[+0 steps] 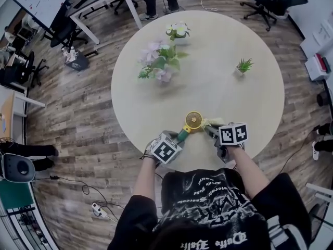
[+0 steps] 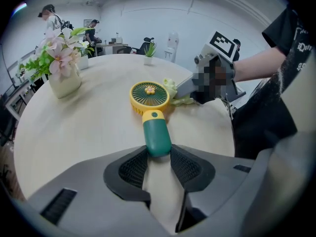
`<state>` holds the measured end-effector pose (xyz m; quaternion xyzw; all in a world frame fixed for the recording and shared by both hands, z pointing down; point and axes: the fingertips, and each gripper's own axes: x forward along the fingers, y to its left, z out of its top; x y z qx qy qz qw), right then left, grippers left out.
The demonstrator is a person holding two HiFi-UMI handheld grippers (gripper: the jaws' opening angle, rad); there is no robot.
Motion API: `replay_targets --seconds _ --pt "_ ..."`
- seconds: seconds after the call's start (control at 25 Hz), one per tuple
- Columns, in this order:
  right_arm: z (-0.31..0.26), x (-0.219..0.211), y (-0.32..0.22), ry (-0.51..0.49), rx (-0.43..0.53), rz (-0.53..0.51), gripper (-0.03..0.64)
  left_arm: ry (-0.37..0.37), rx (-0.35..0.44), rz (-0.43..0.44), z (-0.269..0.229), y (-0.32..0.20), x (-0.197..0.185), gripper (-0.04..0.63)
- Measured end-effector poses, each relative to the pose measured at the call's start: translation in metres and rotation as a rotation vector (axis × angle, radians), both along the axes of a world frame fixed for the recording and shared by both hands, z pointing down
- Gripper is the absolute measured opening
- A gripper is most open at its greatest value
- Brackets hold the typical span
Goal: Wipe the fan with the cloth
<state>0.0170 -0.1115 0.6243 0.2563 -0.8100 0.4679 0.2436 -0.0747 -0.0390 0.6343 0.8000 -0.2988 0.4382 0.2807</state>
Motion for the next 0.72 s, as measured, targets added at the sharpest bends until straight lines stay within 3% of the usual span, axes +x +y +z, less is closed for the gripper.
replay_targets --seconds 0.32,0.52,0.72 --pt "0.003 0.002 -0.038 0.124 0.095 -0.19 0.04 -0.043 -0.016 0.089 0.001 0.0 0.001 0.169" --pt "0.005 -0.006 -0.042 0.195 0.119 -0.466 0.038 -0.049 -0.034 0.134 0.001 -0.001 0.001 0.17" --pt "0.003 -0.008 -0.042 0.193 0.118 -0.678 0.038 -0.024 -0.028 0.17 -0.001 0.001 0.001 0.17"
